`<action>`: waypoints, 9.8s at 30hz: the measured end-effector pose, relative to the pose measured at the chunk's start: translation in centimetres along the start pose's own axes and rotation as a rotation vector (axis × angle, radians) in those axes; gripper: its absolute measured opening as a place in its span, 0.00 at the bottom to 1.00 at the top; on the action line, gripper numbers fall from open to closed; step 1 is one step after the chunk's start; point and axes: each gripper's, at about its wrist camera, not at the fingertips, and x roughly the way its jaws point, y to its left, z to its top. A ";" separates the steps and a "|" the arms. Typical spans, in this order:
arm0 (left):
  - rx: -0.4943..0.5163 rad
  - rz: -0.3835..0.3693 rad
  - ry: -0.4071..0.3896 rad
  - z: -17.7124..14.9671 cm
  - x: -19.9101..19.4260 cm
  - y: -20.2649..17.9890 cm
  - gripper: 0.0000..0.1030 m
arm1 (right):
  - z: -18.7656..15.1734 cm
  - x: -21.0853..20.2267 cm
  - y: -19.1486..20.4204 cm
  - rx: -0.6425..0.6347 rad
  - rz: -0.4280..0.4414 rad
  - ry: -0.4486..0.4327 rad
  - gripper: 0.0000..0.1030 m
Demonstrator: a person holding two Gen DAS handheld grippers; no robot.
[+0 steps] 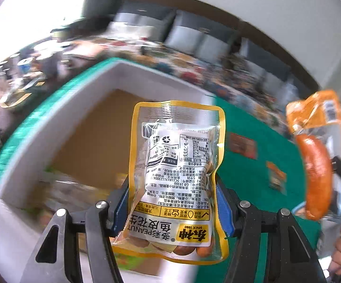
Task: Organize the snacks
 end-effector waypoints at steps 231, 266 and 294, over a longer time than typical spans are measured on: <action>0.458 0.009 0.120 -13.5 21.3 -22.2 1.00 | 6.3 -10.3 -21.1 0.156 -0.937 -0.178 0.86; 0.457 0.008 0.118 -13.5 21.2 -22.0 1.00 | -2.8 -9.9 -18.3 -0.240 -1.036 -0.123 0.73; 0.399 -0.098 0.156 -13.7 15.0 -18.8 0.06 | -10.3 -15.9 -16.3 -0.208 -0.963 -0.353 0.73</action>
